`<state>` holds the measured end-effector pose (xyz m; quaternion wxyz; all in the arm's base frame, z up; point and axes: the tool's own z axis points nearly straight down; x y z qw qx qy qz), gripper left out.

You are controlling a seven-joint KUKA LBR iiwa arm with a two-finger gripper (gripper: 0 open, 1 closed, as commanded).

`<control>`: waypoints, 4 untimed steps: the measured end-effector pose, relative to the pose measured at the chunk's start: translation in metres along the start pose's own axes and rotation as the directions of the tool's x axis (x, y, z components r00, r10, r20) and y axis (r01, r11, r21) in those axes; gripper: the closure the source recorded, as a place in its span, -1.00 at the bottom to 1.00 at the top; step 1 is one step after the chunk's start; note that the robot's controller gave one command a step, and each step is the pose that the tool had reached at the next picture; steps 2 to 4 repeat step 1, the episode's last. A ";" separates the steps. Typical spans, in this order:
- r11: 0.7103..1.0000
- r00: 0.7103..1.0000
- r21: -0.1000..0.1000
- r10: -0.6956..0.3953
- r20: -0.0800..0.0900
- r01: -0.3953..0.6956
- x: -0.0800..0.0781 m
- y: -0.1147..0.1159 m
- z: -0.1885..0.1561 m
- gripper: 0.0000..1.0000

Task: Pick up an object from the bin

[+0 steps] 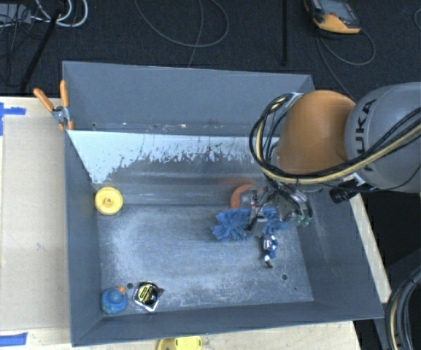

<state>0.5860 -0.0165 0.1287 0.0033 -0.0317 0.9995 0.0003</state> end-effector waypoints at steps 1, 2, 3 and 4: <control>0.999 0.999 0.000 0.043 -0.002 -0.043 0.003 0.000 -0.117 1.00; 0.999 0.999 0.000 0.043 -0.002 -0.043 0.003 0.000 -0.117 1.00; 0.999 0.999 0.000 0.043 -0.002 -0.043 0.003 0.000 -0.117 1.00; 0.999 0.999 0.000 0.043 -0.002 -0.043 0.003 0.000 -0.117 1.00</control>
Offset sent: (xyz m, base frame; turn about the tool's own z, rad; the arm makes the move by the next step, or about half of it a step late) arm 0.0000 0.0000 0.0000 0.0000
